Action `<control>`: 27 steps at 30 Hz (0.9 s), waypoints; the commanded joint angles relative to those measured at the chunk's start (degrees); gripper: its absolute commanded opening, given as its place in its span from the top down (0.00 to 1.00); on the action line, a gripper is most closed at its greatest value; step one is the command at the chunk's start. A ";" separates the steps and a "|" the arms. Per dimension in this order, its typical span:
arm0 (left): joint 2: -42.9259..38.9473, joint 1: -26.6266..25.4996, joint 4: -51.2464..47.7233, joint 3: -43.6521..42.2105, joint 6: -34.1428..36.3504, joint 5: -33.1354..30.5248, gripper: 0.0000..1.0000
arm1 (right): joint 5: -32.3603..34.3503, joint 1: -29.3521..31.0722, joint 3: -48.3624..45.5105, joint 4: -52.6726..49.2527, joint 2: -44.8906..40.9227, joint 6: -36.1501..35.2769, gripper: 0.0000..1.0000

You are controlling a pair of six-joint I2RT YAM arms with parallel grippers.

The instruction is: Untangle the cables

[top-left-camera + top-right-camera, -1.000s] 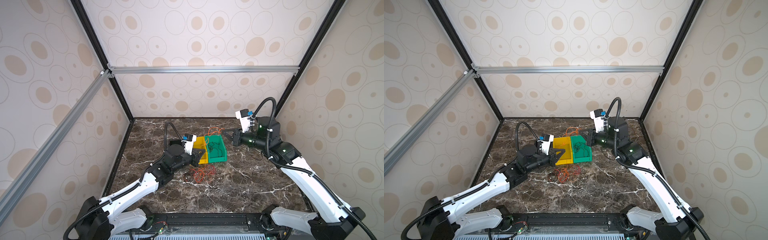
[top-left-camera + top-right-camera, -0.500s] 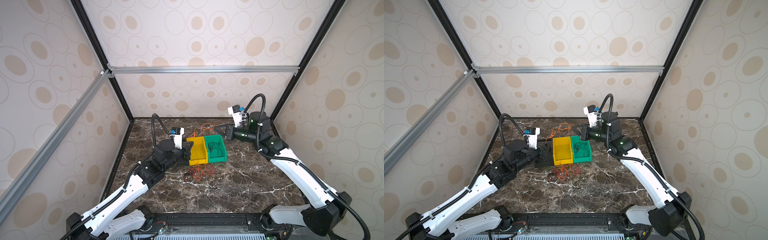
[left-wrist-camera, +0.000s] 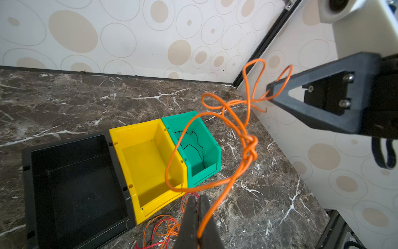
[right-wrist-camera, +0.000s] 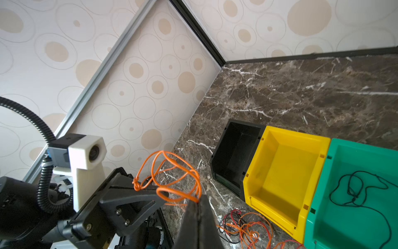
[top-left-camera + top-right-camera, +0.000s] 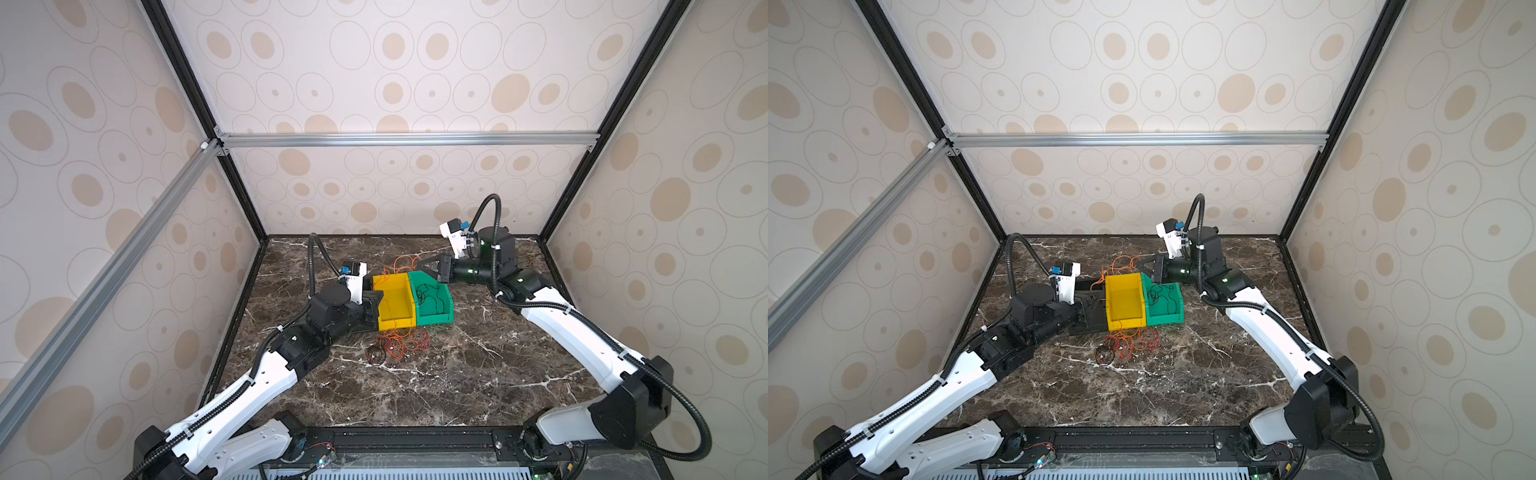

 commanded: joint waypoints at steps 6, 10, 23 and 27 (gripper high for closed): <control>3.21 7.79 0.61 -4.72 -0.92 0.34 1.00 | -1.04 4.35 3.27 2.32 8.28 0.51 1.00; 5.24 11.20 3.07 -6.85 -0.81 3.10 1.00 | 0.33 6.85 5.68 1.90 12.03 -0.32 1.00; 3.66 12.74 -0.82 -7.31 1.31 8.05 0.45 | 2.57 9.27 11.30 -1.33 14.82 -1.93 1.00; -1.03 12.78 -3.17 -6.77 0.93 7.91 0.42 | 3.92 9.30 11.72 -2.83 13.01 -2.90 1.00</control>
